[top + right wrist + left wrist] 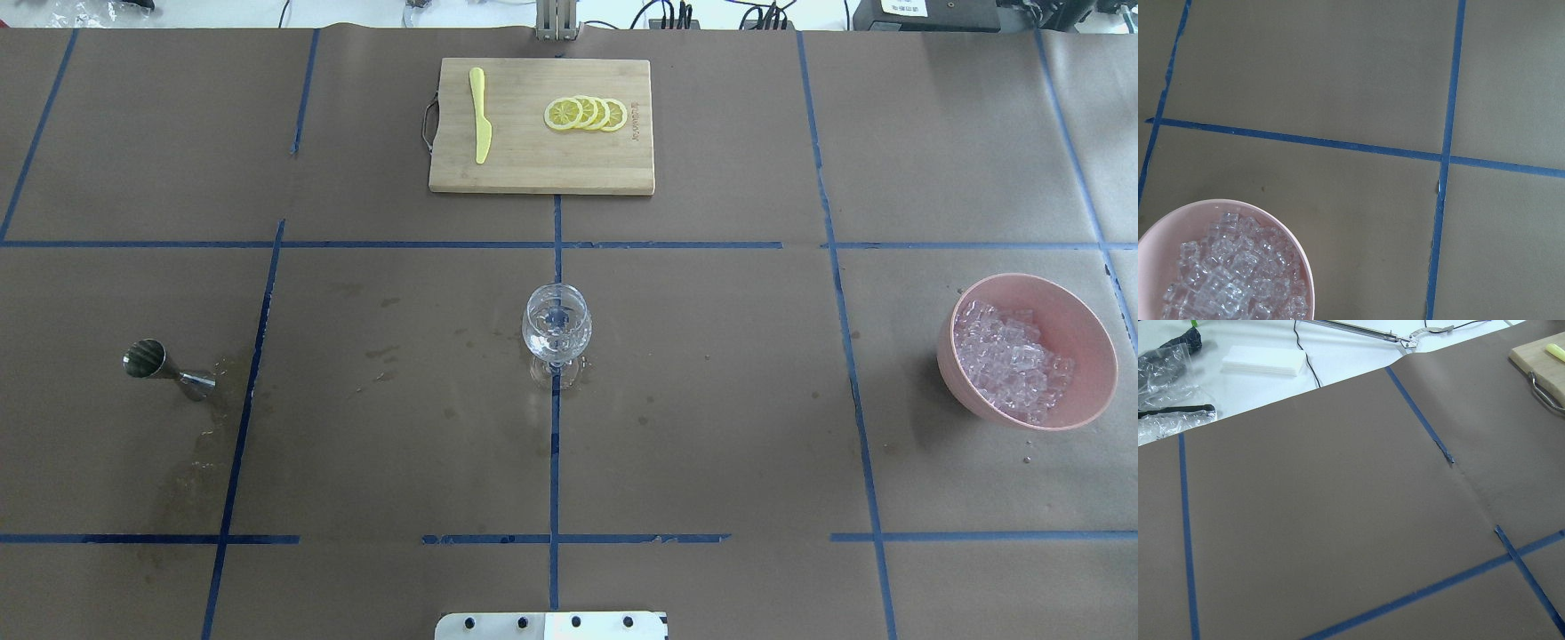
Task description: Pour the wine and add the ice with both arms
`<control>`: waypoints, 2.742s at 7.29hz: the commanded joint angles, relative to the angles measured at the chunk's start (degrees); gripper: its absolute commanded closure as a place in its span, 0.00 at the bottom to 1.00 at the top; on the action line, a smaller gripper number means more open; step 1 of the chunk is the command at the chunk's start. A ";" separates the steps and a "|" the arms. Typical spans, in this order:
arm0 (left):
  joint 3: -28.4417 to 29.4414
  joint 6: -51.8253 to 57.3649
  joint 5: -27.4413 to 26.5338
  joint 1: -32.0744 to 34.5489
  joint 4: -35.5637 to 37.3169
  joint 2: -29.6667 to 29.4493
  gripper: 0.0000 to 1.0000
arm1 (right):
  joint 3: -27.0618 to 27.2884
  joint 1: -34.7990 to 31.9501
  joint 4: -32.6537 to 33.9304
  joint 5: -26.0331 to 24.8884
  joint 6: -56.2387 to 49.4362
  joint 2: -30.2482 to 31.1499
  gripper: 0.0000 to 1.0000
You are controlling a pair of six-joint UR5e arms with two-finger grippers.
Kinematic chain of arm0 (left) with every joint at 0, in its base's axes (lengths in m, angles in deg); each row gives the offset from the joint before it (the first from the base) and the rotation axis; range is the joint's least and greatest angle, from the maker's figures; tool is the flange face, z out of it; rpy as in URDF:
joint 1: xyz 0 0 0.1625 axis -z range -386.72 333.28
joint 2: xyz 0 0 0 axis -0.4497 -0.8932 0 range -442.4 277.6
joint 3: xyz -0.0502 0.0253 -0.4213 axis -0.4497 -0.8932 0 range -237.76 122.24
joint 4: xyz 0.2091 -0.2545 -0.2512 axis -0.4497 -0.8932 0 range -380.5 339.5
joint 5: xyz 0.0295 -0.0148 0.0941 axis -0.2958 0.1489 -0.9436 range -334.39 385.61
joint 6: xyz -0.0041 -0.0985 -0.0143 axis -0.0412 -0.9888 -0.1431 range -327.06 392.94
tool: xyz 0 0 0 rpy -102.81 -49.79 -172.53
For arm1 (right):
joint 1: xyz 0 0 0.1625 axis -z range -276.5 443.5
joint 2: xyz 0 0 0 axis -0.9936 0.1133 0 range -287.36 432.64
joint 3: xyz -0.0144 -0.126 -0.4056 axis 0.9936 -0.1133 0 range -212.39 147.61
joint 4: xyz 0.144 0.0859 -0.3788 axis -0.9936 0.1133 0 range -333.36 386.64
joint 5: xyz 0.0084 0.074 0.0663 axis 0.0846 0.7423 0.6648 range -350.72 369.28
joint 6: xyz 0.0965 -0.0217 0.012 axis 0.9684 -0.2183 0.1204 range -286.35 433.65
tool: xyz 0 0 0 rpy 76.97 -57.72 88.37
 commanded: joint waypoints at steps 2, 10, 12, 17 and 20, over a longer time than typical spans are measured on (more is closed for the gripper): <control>-1.11 3.70 11.95 11.87 11.67 0.75 0.00 | -0.04 0.00 0.04 -0.36 -0.14 -0.77 0.00; -6.29 13.10 15.84 13.67 47.53 -0.19 0.00 | -0.48 0.00 0.56 -0.81 -0.14 -1.30 0.00; -4.19 12.40 16.01 12.97 47.27 2.01 0.00 | -0.65 0.70 0.91 -0.80 -0.14 -1.30 0.00; 3.20 24.12 16.98 13.05 44.63 0.78 0.00 | -4.60 1.58 0.83 -0.80 -0.14 -2.44 0.00; 2.67 24.27 16.89 13.05 44.72 0.69 0.00 | -2.26 10.59 -0.05 0.95 15.70 -2.44 0.00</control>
